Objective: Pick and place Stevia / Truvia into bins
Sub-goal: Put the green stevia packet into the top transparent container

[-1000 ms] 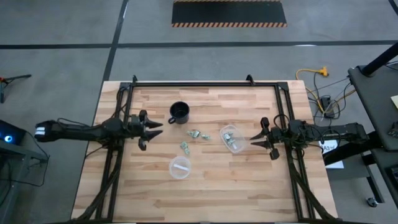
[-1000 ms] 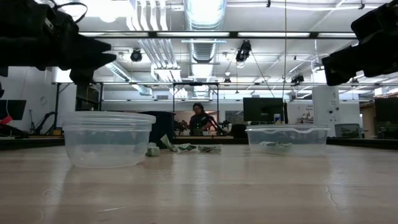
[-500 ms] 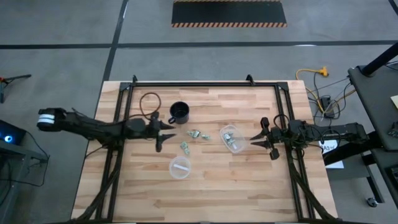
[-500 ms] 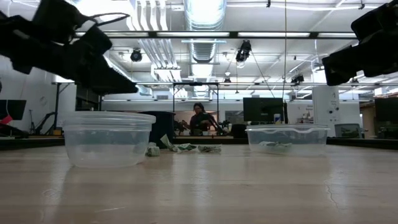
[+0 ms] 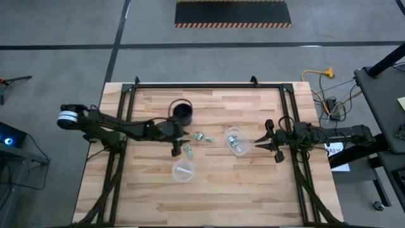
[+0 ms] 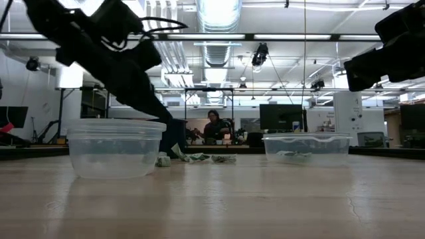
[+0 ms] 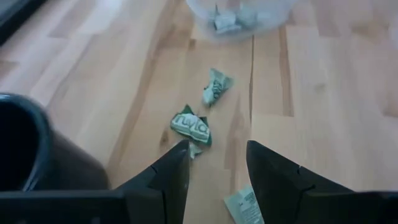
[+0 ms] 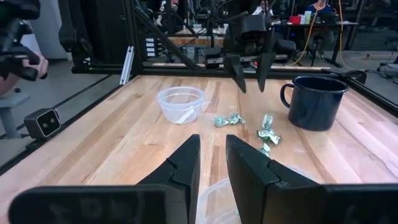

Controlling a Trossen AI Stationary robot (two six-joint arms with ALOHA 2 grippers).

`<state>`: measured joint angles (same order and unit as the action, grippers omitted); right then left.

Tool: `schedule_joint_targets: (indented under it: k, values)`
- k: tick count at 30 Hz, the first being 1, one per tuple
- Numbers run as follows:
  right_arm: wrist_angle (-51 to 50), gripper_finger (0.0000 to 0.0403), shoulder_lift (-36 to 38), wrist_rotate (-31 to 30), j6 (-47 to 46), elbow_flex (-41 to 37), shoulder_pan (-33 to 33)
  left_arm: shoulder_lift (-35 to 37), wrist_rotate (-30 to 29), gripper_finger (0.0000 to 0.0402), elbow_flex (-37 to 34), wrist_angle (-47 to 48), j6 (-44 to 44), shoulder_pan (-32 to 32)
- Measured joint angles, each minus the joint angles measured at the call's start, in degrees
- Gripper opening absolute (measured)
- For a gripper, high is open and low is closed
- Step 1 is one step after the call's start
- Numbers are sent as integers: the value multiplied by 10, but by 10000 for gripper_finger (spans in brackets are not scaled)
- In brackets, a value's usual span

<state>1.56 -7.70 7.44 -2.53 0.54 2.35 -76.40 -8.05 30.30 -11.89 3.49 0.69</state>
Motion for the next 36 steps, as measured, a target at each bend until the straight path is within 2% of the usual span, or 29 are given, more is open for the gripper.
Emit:
schedule_joint_targets:
  k: [6, 12, 17, 21, 29, 36]
  values:
    - [0, 68, 0, 0, 0, 0, 0, -45, -7, 141, 89, 94, -45, -14]
    - [0, 68, 0, 0, 0, 0, 0, -72, -10, 141, 139, 135, -61, -15]
    - [0, 68, 0, -1, 0, 0, 0, -98, -10, 141, 183, 172, -122, -14]
    - [0, 68, 1, -1, 0, 0, 0, -136, -11, 141, 220, 215, -134, -11]
    - [0, 68, 1, -1, 0, 0, 0, -215, -13, 141, 256, 220, -134, 2]
    - [0, 68, 1, -1, 0, 0, 0, -228, -45, 141, 267, 220, -129, 11]
